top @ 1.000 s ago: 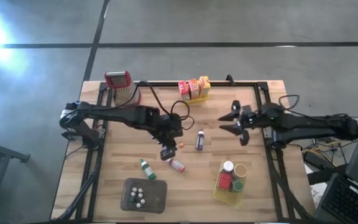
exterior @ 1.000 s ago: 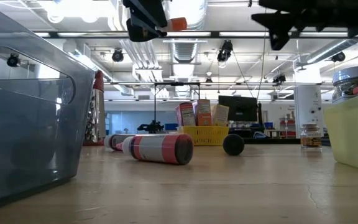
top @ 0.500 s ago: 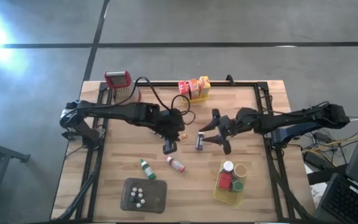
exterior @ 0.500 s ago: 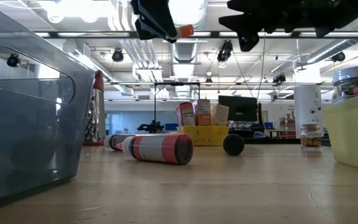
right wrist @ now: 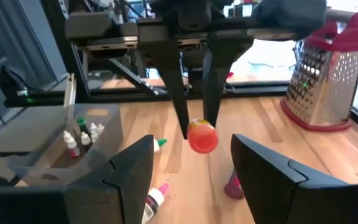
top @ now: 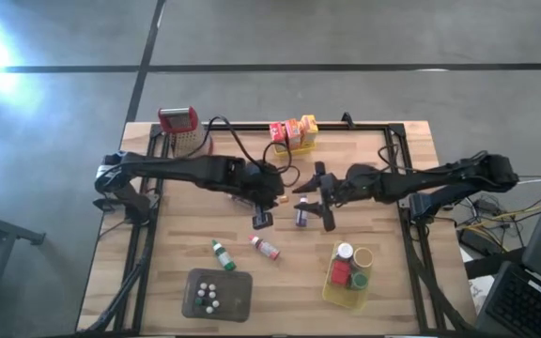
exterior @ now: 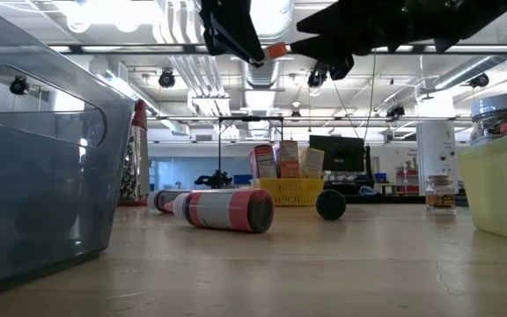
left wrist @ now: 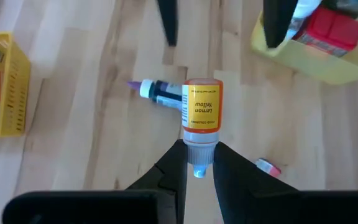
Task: Pick & Place Kitchen Items
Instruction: Put the orange food coloring bottle into the black bin
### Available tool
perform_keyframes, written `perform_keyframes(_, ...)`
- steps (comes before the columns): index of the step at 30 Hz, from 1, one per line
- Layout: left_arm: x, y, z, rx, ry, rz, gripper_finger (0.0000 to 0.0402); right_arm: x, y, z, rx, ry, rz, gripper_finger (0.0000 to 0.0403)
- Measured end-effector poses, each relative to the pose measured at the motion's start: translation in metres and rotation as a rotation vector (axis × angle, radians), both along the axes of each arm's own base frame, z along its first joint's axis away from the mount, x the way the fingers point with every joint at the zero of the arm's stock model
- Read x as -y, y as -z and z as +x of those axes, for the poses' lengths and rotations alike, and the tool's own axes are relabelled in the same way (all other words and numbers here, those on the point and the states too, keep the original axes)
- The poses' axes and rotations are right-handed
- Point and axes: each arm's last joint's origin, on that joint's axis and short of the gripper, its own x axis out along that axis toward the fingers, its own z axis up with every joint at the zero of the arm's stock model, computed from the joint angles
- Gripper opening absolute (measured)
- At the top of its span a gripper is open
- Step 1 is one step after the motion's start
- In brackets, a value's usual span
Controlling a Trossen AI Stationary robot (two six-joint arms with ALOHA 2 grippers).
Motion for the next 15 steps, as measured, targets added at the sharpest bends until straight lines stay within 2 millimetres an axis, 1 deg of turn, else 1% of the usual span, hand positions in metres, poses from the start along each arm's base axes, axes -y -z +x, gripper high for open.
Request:
perform_keyframes(3, 0.0, 0.005, 0.011, -0.013, 0.02, 0.028, 0.0065, 0.0, 0.002, 0.002, -0.012, 0.004, 0.007, 0.021)
perform_keyframes(8, 0.0, 0.01, 0.024, -0.09, 0.054, 0.075, 0.0065, 0.0, 0.003, 0.002, -0.042, 0.005, 0.017, 0.0217)
perform_keyframes(10, 0.0, 0.008, 0.029, -0.102, 0.058, 0.099, 0.0065, 0.0, 0.005, 0.002, -0.067, 0.009, 0.021, 0.0216)
perform_keyframes(15, -0.001, -0.003, 0.035, -0.06, 0.055, 0.136, 0.0065, 0.002, 0.006, 0.001, -0.083, 0.059, 0.009, 0.0207)
